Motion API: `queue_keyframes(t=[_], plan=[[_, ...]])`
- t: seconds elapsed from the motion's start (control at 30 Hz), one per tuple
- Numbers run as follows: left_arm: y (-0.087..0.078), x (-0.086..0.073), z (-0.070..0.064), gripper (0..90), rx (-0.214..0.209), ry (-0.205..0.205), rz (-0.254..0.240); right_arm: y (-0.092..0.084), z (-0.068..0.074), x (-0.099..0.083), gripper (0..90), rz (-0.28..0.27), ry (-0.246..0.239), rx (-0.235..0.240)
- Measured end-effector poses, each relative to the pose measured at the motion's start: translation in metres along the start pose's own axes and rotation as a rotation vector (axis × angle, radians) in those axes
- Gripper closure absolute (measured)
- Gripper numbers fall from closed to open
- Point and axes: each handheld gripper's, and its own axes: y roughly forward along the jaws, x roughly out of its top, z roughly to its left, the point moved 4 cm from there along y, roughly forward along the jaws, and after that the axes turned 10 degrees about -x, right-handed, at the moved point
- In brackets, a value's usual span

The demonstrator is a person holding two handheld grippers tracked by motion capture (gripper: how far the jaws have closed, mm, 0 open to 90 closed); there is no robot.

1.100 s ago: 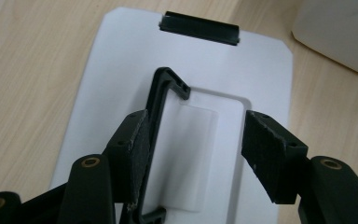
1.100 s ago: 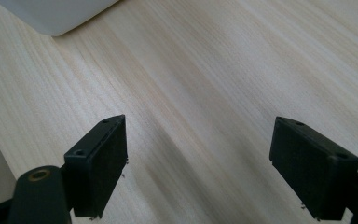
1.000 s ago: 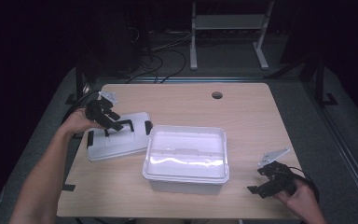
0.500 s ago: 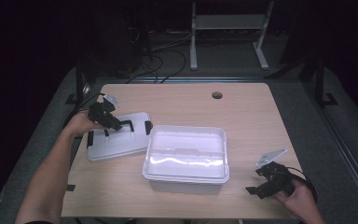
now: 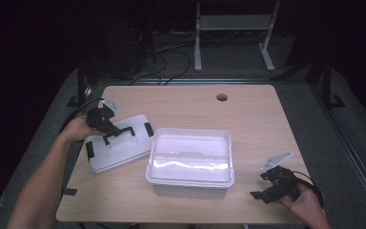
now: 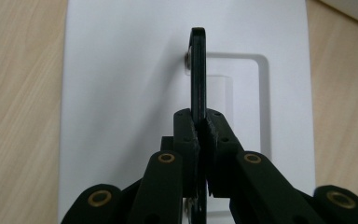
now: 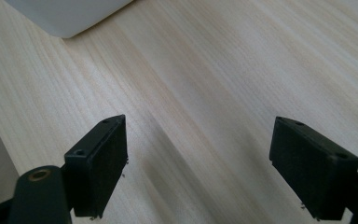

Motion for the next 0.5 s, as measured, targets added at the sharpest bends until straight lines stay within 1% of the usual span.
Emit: queue_keyframes(t=[0.03, 0.07, 0.13, 0.17, 0.2, 0.23, 0.3, 0.33, 0.37, 0.4, 0.43, 0.47, 0.5], plan=[[0.000, 0.000, 0.000, 84.9, 0.000, 0.000, 0.000, 0.000, 0.000, 0.000, 18.7, 0.000, 0.000, 0.000], [-0.003, -0.002, -0.003, 84.9, 0.007, 0.001, -0.002, 0.000, 0.000, 0.000, 18.7, -0.002, 0.001, 0.000], [-0.009, -0.007, -0.008, 84.9, 0.010, -0.019, -0.006, 0.000, -0.001, 0.001, 18.8, -0.006, -0.008, -0.002], [-0.012, -0.010, -0.011, 84.9, 0.015, -0.020, -0.006, 0.001, 0.000, 0.001, 18.8, -0.002, -0.008, -0.002], [-0.020, -0.015, -0.018, 85.0, 0.023, -0.022, -0.008, 0.002, 0.000, 0.002, 18.8, 0.001, -0.014, 0.000], [-0.020, -0.015, -0.018, 85.0, 0.023, -0.022, -0.008, 0.002, 0.000, 0.002, 18.8, 0.001, -0.014, 0.000], [-0.028, -0.021, -0.024, 85.0, 0.029, -0.024, -0.014, 0.003, 0.001, 0.003, 18.8, 0.002, -0.022, 0.002], [-0.036, -0.025, -0.031, 85.0, 0.033, -0.026, -0.017, 0.003, 0.001, 0.004, 18.8, 0.003, -0.025, 0.003], [-0.036, -0.025, -0.031, 85.0, 0.033, -0.026, -0.017, 0.003, 0.001, 0.004, 18.8, 0.003, -0.025, 0.003], [-0.044, -0.028, -0.037, 84.9, 0.031, -0.018, -0.025, 0.004, 0.002, 0.005, 18.8, 0.006, -0.028, 0.003], [-0.044, -0.028, -0.037, 84.9, 0.031, -0.018, -0.025, 0.004, 0.002, 0.005, 18.8, 0.006, -0.028, 0.003], [-0.051, -0.029, -0.044, 84.9, 0.028, -0.007, -0.041, 0.004, 0.003, 0.005, 18.8, 0.005, -0.032, 0.001], [-0.051, -0.029, -0.044, 84.9, 0.028, -0.007, -0.041, 0.004, 0.003, 0.005, 18.8, 0.005, -0.032, 0.001]])
